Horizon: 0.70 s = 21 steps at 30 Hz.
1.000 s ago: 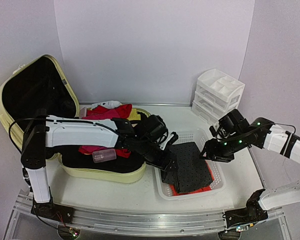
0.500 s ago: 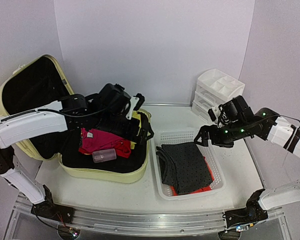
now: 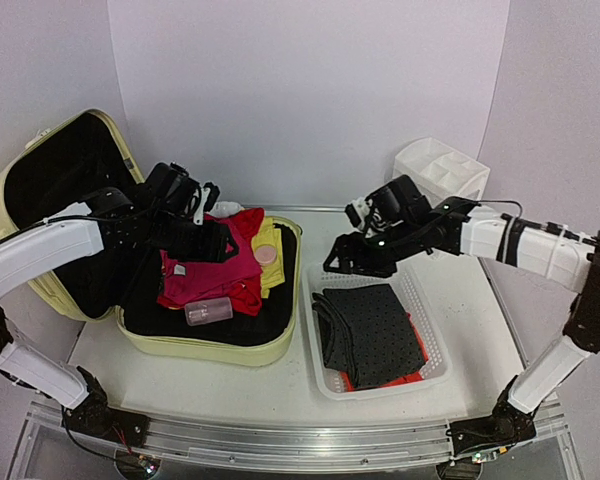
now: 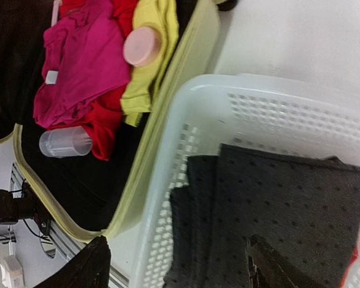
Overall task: Open, take out, and arrange the luggage
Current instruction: Place the clothes in the bin, then pick up the clothes from the opened luggage.
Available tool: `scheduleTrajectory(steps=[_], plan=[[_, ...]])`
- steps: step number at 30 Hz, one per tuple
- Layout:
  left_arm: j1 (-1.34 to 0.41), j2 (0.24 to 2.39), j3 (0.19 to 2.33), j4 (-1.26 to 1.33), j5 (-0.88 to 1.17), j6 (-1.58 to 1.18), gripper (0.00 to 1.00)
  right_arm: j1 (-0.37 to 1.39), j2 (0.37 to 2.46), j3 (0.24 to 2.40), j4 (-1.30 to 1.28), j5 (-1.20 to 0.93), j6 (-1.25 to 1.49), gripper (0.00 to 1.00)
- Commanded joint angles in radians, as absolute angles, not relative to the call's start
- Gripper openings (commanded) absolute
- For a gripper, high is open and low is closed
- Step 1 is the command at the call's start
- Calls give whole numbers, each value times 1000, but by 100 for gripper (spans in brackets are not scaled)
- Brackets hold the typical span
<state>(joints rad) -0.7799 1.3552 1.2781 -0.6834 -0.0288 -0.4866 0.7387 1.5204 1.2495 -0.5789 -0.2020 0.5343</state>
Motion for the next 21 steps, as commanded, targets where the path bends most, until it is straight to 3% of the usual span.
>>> scheduleTrajectory(steps=[1,7,11,21], plan=[[-671,1299,1211,-680,32,-548,61,823,1658,1415,-441,-223,596,73],[-541,1205,1084,-687,28,-603,67,858,1874,1588,-373,-234,644,59],[-484,1152,1019,-704,47,-618,68,858,2007,1721,-373,-237,673,41],[-404,1133,930,-728,142,-635,77,859,2256,1962,-373,-249,734,38]])
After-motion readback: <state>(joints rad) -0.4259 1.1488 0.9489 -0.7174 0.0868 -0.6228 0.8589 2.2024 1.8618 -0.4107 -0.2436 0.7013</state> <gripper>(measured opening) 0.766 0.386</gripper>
